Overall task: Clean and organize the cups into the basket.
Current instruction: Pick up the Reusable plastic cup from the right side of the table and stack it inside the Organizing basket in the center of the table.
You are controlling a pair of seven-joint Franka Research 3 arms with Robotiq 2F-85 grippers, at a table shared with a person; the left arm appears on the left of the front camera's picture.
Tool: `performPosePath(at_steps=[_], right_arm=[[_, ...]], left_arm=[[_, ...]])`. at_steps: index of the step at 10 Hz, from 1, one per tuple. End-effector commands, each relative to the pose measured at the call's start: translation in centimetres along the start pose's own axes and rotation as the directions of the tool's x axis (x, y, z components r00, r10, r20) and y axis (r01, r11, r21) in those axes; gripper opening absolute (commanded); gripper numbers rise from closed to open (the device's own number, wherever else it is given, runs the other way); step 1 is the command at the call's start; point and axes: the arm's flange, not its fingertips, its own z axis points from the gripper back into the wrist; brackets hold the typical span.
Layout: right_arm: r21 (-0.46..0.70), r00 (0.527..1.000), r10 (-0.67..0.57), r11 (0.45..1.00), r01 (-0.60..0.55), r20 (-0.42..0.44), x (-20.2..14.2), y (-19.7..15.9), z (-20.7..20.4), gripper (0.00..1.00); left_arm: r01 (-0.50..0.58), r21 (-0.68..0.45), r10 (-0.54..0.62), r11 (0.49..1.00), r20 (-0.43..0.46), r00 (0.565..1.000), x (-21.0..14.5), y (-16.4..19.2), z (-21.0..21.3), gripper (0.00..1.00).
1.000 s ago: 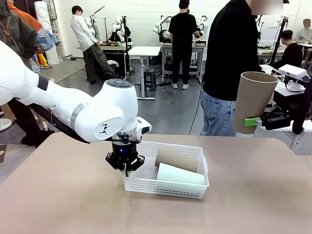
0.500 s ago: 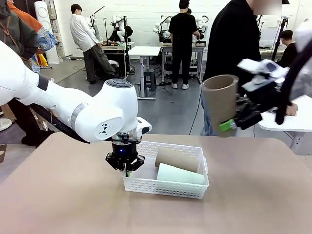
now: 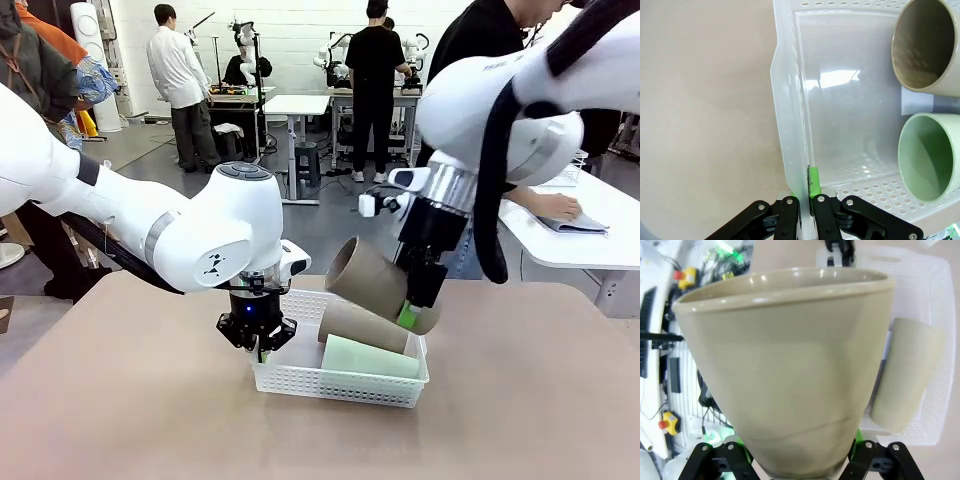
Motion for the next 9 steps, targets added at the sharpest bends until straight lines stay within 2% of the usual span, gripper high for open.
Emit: performPosePath(at_steps=[1, 4, 9], right_arm=[[0.042, 1.000, 0.010, 0.999, -0.009, -0.029, 1.3, -1.6, 0.1, 0.79], [0.050, 1.000, 0.003, 0.999, -0.003, -0.005, 1.1, -2.1, -1.0, 0.79], [0.049, 1.000, 0.015, 0.999, -0.013, -0.024, 1.2, -2.0, -1.9, 0.79]], left_arm=[[0.003, 0.002, -0.003, 1.000, 0.008, 1.000, -0.1, 0.0, 0.2, 0.00], [0.003, 0.002, -0.003, 1.000, 0.008, 1.000, -0.1, 0.0, 0.2, 0.00], [0.003, 0.002, -0.003, 1.000, 0.008, 1.000, -0.1, 0.0, 0.2, 0.00]])
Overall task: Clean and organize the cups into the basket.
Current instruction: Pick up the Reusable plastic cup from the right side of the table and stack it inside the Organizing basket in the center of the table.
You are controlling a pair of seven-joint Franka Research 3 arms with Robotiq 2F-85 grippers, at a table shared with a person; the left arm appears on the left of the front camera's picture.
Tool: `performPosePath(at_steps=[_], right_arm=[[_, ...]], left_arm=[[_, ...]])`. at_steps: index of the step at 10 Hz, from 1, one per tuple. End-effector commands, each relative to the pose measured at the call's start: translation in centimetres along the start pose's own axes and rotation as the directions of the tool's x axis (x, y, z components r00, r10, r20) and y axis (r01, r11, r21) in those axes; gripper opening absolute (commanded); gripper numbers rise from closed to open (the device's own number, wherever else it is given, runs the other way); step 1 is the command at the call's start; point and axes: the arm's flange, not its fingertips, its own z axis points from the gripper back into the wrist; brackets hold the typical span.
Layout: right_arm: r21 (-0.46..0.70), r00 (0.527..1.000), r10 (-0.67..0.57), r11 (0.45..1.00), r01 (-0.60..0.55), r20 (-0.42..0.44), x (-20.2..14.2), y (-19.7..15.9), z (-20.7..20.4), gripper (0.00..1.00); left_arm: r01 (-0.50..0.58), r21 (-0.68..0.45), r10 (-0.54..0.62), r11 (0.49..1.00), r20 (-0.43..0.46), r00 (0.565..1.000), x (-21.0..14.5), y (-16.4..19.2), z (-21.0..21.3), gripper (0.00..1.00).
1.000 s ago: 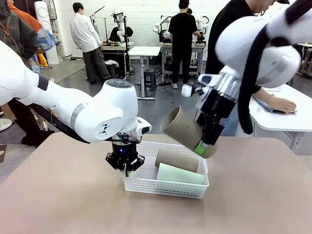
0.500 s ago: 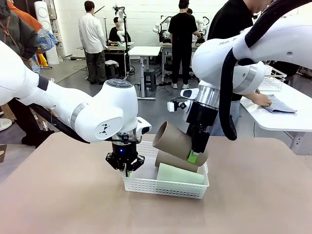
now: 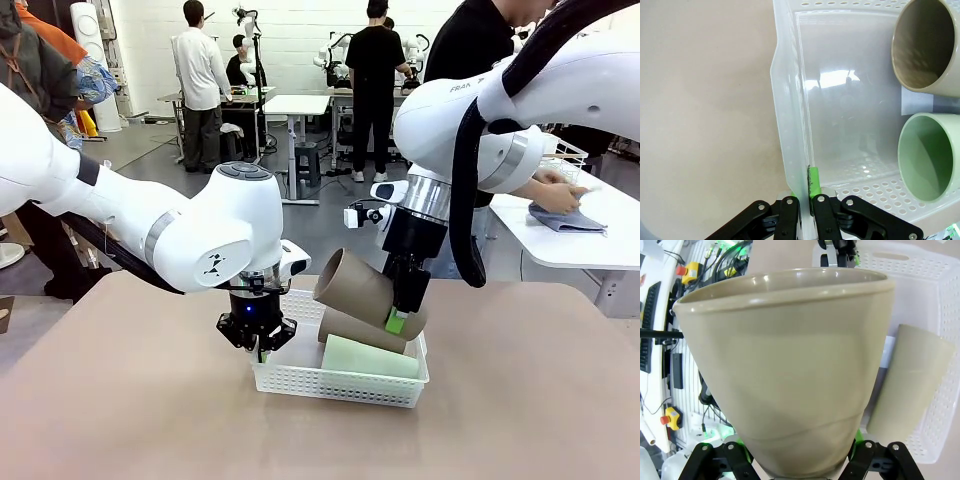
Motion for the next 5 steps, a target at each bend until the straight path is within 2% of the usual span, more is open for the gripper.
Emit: performPosePath(at_steps=[1, 2, 5], right_arm=[[0.000, 1.000, 0.000, 1.000, 0.000, 0.000, 0.0, 0.0, 0.0, 0.79], [-0.066, 1.000, -0.026, 0.998, 0.025, -0.015, -0.7, -1.0, -0.4, 0.79], [-0.084, 1.000, -0.011, 0.996, 0.011, -0.001, -1.7, -3.2, -1.7, 0.79]], left_arm=[[0.003, 0.002, -0.003, 1.000, 0.008, 1.000, -0.1, 0.0, 0.2, 0.00], [0.003, 0.002, -0.003, 1.000, 0.008, 1.000, -0.1, 0.0, 0.2, 0.00], [0.003, 0.002, -0.003, 1.000, 0.008, 1.000, -0.1, 0.0, 0.2, 0.00]])
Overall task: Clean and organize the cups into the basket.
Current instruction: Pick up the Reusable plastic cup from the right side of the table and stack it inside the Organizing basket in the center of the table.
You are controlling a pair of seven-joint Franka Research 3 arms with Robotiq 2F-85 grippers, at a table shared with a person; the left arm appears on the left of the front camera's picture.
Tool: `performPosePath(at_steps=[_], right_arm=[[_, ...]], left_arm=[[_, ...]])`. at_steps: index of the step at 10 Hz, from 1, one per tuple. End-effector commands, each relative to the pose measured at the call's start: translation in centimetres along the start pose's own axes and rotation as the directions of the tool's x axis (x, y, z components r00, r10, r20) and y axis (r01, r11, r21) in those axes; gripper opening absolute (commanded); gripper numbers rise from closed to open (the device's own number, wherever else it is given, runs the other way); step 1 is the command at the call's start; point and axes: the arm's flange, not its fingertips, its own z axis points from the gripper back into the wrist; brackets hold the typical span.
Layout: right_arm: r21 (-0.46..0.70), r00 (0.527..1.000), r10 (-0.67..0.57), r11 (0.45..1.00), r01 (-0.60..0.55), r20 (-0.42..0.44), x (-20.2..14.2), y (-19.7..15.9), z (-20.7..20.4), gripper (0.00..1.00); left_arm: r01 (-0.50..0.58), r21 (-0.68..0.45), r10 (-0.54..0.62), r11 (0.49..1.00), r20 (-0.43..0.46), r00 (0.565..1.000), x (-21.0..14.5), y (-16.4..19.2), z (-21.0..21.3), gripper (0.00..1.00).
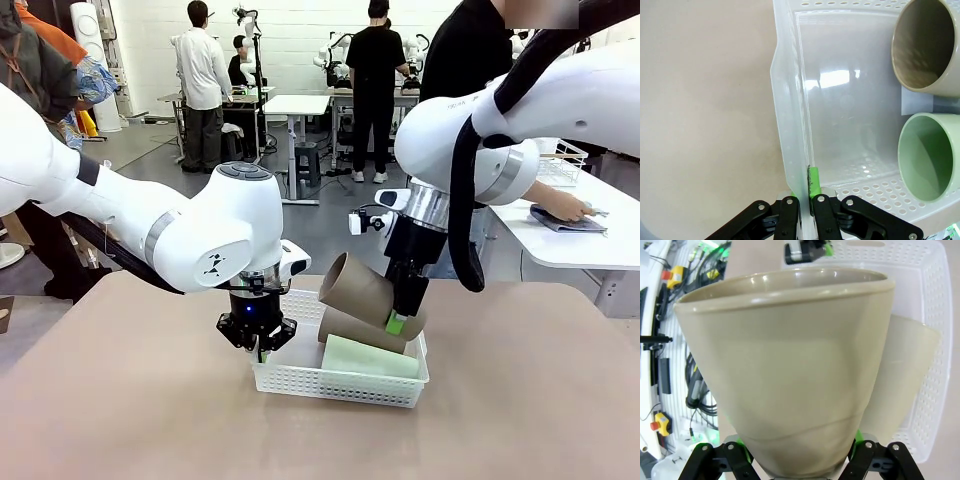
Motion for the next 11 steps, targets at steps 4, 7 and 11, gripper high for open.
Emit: performPosePath(at_steps=[4, 7, 11], right_arm=[[-0.027, 0.999, 0.009, 1.000, -0.010, -0.043, -1.3, -2.4, -2.1, 0.79], [-0.031, 0.997, -0.002, 1.000, 0.000, -0.073, -2.2, -3.7, -3.4, 0.79], [0.006, 0.997, 0.012, 1.000, -0.011, -0.070, -2.3, -4.2, -4.4, 0.99]], left_arm=[[0.003, 0.002, -0.003, 1.000, 0.008, 1.000, -0.1, 0.0, 0.2, 0.00], [0.003, 0.002, -0.003, 1.000, 0.008, 1.000, -0.1, 0.0, 0.2, 0.00], [0.003, 0.002, -0.003, 1.000, 0.008, 1.000, -0.1, 0.0, 0.2, 0.00]])
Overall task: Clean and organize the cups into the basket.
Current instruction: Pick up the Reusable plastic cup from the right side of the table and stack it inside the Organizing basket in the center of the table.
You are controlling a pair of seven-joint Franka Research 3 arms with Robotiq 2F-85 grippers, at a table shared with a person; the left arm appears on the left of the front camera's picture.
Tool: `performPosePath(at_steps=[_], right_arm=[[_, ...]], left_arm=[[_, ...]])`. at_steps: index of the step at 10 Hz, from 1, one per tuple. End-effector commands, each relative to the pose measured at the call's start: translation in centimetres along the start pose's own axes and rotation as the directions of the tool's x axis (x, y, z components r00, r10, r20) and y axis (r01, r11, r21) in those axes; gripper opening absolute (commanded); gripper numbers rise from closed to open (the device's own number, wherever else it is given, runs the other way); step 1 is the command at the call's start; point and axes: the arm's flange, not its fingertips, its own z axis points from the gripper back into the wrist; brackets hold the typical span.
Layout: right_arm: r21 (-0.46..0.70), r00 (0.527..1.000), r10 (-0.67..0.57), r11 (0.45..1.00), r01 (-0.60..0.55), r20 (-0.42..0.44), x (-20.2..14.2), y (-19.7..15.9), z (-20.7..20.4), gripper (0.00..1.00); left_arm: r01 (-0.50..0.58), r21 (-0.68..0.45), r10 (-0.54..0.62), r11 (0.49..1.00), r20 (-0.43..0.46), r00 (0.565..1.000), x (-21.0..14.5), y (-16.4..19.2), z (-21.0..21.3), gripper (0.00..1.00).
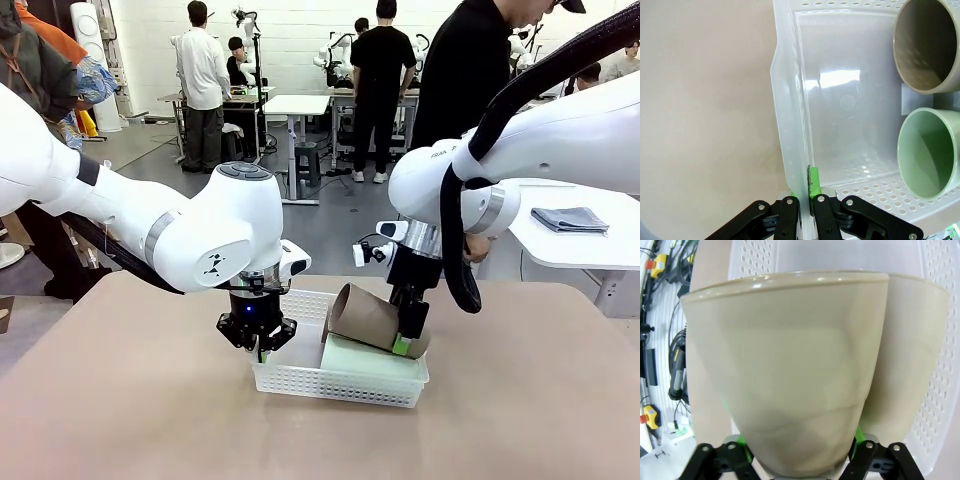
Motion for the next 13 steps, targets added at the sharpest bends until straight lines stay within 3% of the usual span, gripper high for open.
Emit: performPosePath(at_steps=[1, 7, 9, 10, 13], right_arm=[[0.002, 1.000, 0.022, 1.000, -0.022, -0.004, 0.1, -0.4, -0.1, 0.99], [-0.049, 0.999, 0.035, 0.998, -0.033, 0.036, -0.6, 0.4, 1.5, 1.00], [-0.191, 0.971, 0.068, 0.981, -0.023, 0.231, -4.4, 3.4, 8.4, 1.00], [-0.228, 0.930, 0.109, 0.973, -0.027, 0.351, -7.5, 5.0, 11.5, 1.00], [-0.201, 0.719, 0.215, 0.974, -0.106, 0.661, -19.1, 6.2, 16.0, 1.00]], left_arm=[[0.003, 0.002, -0.003, 1.000, 0.008, 1.000, -0.1, 0.0, 0.2, 0.00], [0.003, 0.002, -0.003, 1.000, 0.008, 1.000, -0.1, 0.0, 0.2, 0.00], [0.003, 0.002, -0.003, 1.000, 0.008, 1.000, -0.1, 0.0, 0.2, 0.00], [0.003, 0.002, -0.003, 1.000, 0.008, 1.000, -0.1, 0.0, 0.2, 0.00], [0.003, 0.002, -0.003, 1.000, 0.008, 1.000, -0.1, 0.0, 0.2, 0.00]])
